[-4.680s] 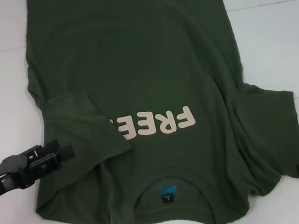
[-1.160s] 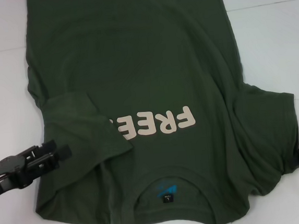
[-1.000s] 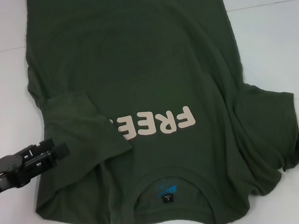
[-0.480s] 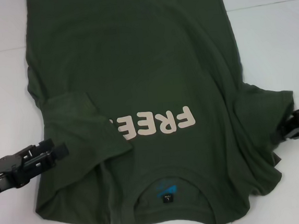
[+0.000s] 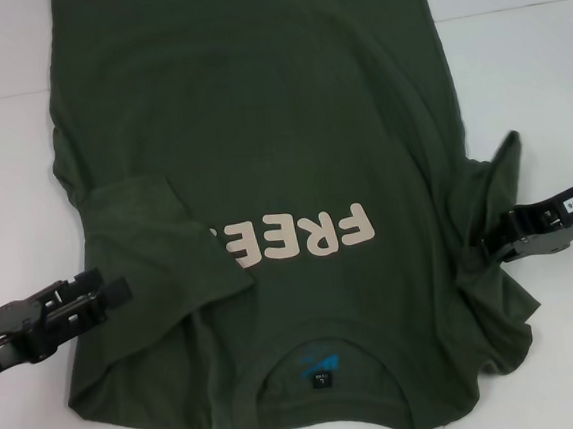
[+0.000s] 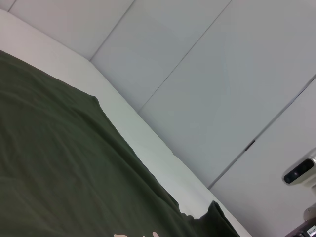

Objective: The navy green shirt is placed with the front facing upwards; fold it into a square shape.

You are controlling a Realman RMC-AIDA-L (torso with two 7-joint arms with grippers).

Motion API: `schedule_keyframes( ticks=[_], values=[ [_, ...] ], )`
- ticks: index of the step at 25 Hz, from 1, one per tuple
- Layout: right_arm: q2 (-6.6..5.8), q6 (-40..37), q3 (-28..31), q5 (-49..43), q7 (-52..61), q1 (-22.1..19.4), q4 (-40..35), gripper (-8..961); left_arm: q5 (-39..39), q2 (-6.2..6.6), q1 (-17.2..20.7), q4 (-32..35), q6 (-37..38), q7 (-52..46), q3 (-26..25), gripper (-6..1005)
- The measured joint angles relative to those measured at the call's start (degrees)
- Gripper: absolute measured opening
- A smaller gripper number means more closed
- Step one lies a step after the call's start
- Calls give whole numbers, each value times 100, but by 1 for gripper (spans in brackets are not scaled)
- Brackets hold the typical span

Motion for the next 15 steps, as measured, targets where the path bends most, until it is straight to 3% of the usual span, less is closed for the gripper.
schedule_keyframes(
  ticks=[15],
  values=[
    [15, -162, -43, 433, -181, 199, 258, 47, 0, -1, -10, 0, -45, 0, -1, 767]
  ],
)
